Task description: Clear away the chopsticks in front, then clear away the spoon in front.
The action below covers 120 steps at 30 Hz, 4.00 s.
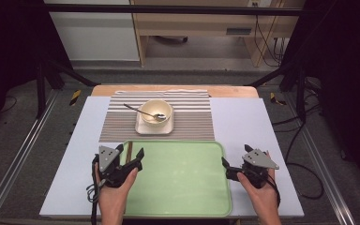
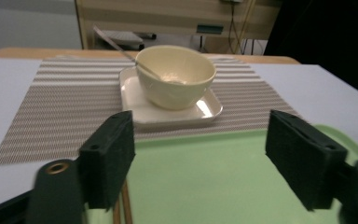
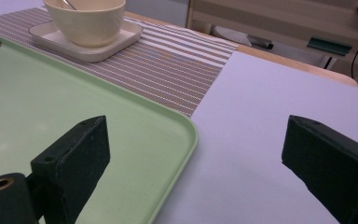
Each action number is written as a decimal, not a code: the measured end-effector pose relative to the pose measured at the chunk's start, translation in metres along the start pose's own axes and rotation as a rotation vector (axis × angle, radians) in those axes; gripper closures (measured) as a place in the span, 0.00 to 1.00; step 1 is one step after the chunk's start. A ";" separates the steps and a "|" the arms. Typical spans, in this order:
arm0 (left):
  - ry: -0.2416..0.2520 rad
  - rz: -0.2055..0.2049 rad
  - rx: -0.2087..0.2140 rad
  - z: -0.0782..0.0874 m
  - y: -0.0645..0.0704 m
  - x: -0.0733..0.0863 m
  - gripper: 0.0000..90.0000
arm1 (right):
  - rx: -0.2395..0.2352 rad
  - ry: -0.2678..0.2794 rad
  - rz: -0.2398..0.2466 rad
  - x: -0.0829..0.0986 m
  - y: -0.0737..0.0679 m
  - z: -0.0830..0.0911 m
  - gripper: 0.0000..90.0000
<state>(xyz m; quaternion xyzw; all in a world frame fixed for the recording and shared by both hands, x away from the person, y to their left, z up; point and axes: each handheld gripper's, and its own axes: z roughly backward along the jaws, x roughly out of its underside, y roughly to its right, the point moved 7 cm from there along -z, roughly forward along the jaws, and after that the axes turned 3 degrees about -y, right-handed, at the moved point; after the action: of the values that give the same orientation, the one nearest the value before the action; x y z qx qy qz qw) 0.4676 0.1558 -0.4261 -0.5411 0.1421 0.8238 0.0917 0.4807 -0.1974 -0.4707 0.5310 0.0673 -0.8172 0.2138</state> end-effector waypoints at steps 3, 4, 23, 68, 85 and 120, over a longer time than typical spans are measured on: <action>-0.006 -0.041 0.029 -0.003 0.005 -0.014 0.16 | 0.007 0.004 -0.008 0.000 0.001 0.000 0.09; -0.003 -0.051 0.029 -0.003 0.005 -0.017 0.15 | 0.007 0.007 -0.011 0.000 0.001 -0.001 0.09; -0.073 -0.153 -0.041 -0.073 -0.038 -0.062 0.12 | -0.003 0.007 -0.015 0.000 0.000 -0.001 0.09; -0.023 0.085 -0.067 -0.168 -0.085 -0.049 0.83 | -0.036 -0.031 0.018 0.003 -0.007 -0.005 0.09; 0.151 0.058 0.042 -0.136 -0.061 -0.090 0.99 | -0.036 -0.024 0.018 0.002 -0.007 -0.004 0.09; 0.098 -0.012 0.319 -0.018 -0.021 -0.082 0.99 | 0.110 0.036 0.089 -0.001 0.011 -0.001 0.14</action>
<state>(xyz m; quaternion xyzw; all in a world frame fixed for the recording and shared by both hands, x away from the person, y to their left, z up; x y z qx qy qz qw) 0.5218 0.1700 -0.3604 -0.5602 0.2721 0.7627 0.1744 0.4866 -0.2067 -0.4690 0.5591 0.0026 -0.7996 0.2192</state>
